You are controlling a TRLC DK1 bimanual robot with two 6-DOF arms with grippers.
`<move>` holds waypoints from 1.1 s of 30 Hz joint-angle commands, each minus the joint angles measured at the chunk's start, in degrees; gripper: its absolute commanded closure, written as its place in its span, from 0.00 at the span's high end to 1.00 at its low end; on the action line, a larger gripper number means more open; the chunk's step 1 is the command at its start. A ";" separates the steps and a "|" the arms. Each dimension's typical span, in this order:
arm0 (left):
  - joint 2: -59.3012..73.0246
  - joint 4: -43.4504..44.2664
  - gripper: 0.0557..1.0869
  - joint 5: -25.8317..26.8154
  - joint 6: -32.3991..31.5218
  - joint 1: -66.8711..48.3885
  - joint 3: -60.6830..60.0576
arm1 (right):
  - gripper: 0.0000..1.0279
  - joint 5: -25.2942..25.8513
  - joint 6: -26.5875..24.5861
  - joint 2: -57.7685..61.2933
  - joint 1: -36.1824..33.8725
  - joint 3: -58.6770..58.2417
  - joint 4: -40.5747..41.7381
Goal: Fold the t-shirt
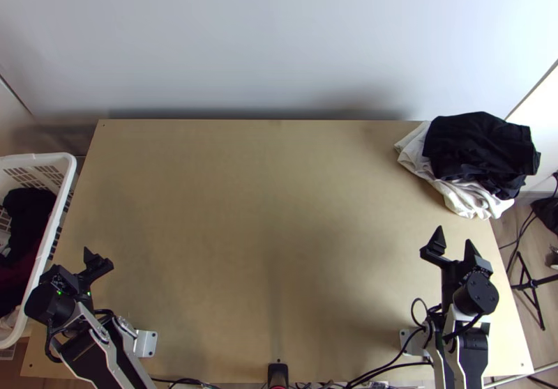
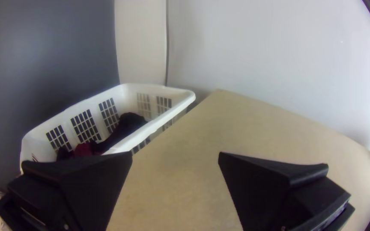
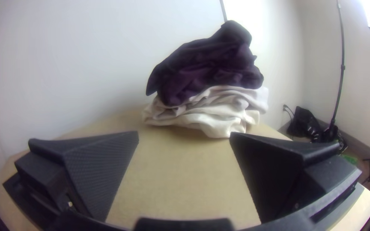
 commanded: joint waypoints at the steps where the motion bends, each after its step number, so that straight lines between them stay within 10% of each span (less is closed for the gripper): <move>1: 0.01 0.00 0.95 0.07 0.03 0.01 -0.02 | 0.96 0.14 0.01 -0.01 0.01 0.02 0.02; 17: 0.01 0.00 0.95 0.07 0.03 0.01 -0.02 | 0.96 0.14 0.01 -0.01 0.01 0.02 0.02; 23: 0.01 -0.09 0.95 1.47 0.38 -0.78 0.15 | 0.96 -0.03 25.24 -0.01 2.47 0.72 -11.84; 33: 0.19 0.17 0.95 1.12 0.11 -1.93 0.06 | 0.96 0.23 24.80 -0.19 -4.04 0.81 -5.16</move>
